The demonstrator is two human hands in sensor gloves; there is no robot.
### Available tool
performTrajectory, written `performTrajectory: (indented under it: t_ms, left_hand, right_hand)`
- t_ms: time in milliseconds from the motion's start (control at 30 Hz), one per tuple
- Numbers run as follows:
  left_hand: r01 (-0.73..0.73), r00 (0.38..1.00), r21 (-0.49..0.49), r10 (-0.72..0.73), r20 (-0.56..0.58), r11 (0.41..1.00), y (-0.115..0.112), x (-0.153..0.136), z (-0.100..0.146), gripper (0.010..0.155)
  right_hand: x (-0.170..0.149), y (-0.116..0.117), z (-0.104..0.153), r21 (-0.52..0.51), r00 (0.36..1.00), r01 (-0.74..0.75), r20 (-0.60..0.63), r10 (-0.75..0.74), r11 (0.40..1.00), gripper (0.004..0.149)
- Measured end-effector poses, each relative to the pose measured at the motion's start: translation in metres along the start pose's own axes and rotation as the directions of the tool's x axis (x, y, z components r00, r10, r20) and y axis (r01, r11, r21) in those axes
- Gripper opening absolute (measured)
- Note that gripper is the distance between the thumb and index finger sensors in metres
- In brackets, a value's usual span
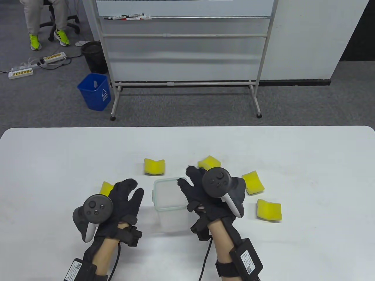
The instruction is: Squeeze sponges into plastic airtight container
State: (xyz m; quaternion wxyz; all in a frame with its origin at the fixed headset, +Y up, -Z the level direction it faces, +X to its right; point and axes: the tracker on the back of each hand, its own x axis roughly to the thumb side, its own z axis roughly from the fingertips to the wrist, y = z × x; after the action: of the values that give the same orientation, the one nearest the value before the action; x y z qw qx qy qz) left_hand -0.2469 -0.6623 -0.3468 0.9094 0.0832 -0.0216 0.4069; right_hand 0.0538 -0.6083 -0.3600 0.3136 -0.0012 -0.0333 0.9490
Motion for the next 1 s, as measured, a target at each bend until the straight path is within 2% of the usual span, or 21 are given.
performTrajectory:
  t_ms: [133, 167, 233, 300, 367, 433, 533, 633, 800, 933, 967, 1000]
  left_hand:
    - [0.040, 0.986, -0.307, -0.087, -0.142, 0.951, -0.013, 0.006, -0.018, 0.082]
    - [0.039, 0.984, -0.332, -0.094, -0.153, 0.943, -0.017, 0.006, -0.022, 0.081]
    - [0.018, 0.981, -0.356, -0.086, -0.176, 0.934, -0.023, 0.005, -0.026, 0.074]
    - [-0.037, 0.984, -0.367, -0.030, -0.177, 0.930, -0.028, 0.001, -0.029, 0.069]
    - [-0.112, 0.980, -0.372, 0.041, -0.195, 0.922, -0.035, -0.003, -0.029, 0.068]
    - [-0.142, 0.977, -0.375, 0.070, -0.200, 0.916, -0.039, -0.005, -0.032, 0.070]
    - [-0.116, 0.985, -0.404, 0.054, -0.162, 0.907, -0.039, 0.000, -0.033, 0.068]
    - [-0.131, 0.986, -0.398, 0.075, -0.152, 0.908, -0.040, 0.004, -0.032, 0.065]
    - [-0.183, 0.977, -0.400, 0.119, -0.178, 0.898, -0.042, 0.001, -0.034, 0.062]
    - [-0.242, 0.963, -0.382, 0.175, -0.203, 0.892, -0.042, -0.004, -0.036, 0.057]
    - [-0.252, 0.962, -0.381, 0.186, -0.202, 0.889, -0.042, -0.005, -0.036, 0.057]
    - [-0.262, 0.959, -0.385, 0.192, -0.210, 0.885, -0.043, -0.006, -0.036, 0.057]
  right_hand:
    - [-0.014, 0.020, -0.012, 0.045, 0.992, -0.055, -0.107, 0.060, 0.997, 0.076]
    - [-0.017, 0.026, -0.015, 0.084, 0.991, -0.059, -0.117, 0.068, 0.995, 0.076]
    - [-0.024, 0.030, -0.020, 0.148, 0.989, -0.028, -0.139, 0.049, 0.989, 0.077]
    - [-0.029, 0.030, -0.023, 0.186, 0.986, 0.074, -0.159, -0.044, 0.980, 0.074]
    - [-0.034, 0.032, -0.026, 0.262, 0.986, 0.083, -0.162, -0.041, 0.962, 0.074]
    - [-0.041, 0.038, -0.031, 0.355, 0.977, 0.172, -0.181, -0.113, 0.919, 0.073]
    - [-0.047, 0.038, -0.032, 0.384, 0.965, 0.238, -0.196, -0.173, 0.892, 0.070]
    - [-0.048, 0.034, -0.031, 0.367, 0.972, 0.212, -0.178, -0.155, 0.906, 0.067]
    - [-0.063, 0.041, -0.035, 0.364, 0.925, 0.371, -0.222, -0.308, 0.854, 0.066]
    - [-0.068, 0.044, -0.035, 0.333, 0.908, 0.411, -0.232, -0.349, 0.849, 0.063]
    - [-0.068, 0.039, -0.032, 0.280, 0.904, 0.421, -0.208, -0.374, 0.863, 0.049]
    - [-0.065, 0.040, -0.031, 0.204, 0.892, 0.438, -0.221, -0.394, 0.876, 0.048]
